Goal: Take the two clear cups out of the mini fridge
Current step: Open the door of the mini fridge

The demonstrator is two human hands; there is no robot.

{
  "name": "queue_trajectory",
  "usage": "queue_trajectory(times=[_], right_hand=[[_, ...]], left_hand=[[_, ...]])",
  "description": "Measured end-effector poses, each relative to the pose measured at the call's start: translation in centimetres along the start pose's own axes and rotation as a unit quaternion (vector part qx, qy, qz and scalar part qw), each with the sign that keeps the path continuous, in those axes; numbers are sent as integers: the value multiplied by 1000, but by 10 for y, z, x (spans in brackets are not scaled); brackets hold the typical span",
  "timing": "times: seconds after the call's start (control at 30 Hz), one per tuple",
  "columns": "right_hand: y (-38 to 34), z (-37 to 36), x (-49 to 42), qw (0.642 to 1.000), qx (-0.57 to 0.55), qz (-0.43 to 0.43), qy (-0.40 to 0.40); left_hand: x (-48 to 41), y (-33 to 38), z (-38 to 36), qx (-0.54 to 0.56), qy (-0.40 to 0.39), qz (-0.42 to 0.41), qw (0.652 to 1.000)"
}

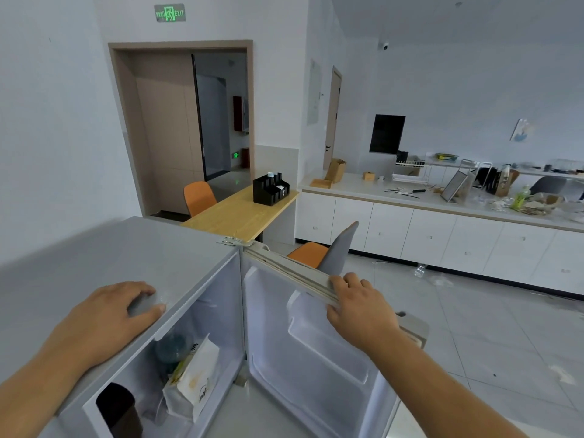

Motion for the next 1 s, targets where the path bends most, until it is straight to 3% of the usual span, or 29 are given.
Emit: queue_trajectory(times=[0.23, 0.63, 1.0], right_hand=[[13, -9, -18, 998, 67, -8, 2], [37, -15, -47, 995, 100, -21, -4], [48, -27, -83, 989, 107, -94, -28]], left_hand=[[4, 8, 4, 4, -11, -42, 999], [4, 11, 5, 16, -13, -33, 999], [1, 8, 2, 14, -5, -38, 999]])
Point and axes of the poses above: each hand's wrist, its own x-axis away from the middle knuckle, its own z-axis out of the back of the hand, y = z × x, the point moved 3 cm from there along -x, towards the middle knuckle, and after that the axes turned 7 degrees about -z, right-handed, at the moved point
